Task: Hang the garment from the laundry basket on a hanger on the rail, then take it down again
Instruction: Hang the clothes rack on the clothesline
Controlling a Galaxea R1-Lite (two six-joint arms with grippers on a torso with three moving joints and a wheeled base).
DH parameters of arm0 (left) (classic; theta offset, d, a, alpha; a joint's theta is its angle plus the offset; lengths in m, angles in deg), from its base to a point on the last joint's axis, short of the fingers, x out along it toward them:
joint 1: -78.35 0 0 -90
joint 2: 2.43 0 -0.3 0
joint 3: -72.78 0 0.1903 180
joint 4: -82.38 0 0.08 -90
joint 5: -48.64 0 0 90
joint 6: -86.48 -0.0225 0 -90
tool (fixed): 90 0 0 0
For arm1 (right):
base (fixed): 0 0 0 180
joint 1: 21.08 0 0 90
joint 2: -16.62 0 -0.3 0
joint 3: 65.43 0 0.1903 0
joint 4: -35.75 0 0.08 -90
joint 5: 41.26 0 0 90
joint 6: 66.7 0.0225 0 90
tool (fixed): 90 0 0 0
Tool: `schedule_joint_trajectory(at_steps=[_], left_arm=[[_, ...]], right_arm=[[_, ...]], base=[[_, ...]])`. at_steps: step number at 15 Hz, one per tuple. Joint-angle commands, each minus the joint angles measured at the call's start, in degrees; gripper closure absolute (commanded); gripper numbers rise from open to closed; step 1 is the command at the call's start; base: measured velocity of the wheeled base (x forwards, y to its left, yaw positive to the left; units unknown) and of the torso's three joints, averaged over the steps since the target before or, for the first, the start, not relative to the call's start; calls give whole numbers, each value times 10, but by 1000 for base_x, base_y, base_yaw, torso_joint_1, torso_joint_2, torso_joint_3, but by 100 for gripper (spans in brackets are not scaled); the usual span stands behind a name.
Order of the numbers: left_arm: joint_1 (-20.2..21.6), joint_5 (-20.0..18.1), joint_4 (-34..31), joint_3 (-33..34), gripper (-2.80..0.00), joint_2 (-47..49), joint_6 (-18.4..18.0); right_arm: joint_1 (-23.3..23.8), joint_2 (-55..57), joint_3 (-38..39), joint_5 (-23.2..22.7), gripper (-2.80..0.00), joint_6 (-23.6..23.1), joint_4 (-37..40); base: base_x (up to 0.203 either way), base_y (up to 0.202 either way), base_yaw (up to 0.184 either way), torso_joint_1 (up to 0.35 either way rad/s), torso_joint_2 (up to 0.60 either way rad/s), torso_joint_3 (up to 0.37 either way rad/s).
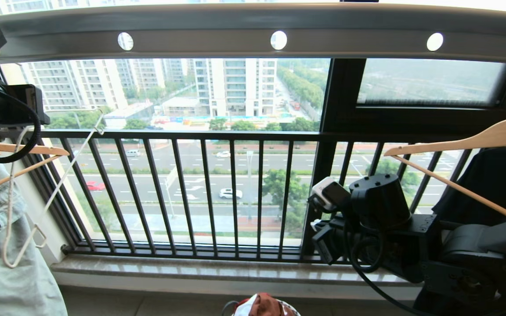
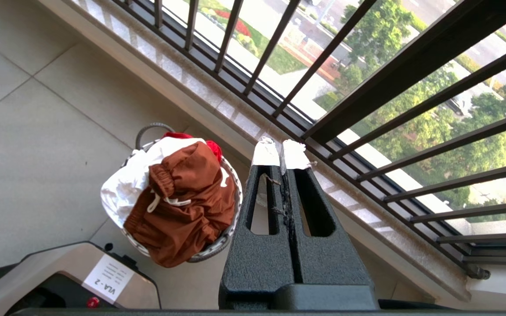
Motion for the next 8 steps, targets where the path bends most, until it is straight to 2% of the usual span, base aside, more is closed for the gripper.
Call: schedule_joint_trajectory(at_steps=[1, 5, 8], left_arm=[[0, 1, -1, 0, -280, -3, 0], [0, 2, -9, -1, -280, -28, 0], [4, 2, -94, -52, -280, -46, 0]], right_arm=[[0, -6, 1, 1, 0, -1, -2], [0, -8, 2, 1, 0, -2, -2], [-1, -11, 5, 1, 0, -4, -2]], base=[[0, 0, 0, 0, 0, 0], [0, 0, 0, 0, 0, 0], [0, 0, 0, 0, 0, 0]])
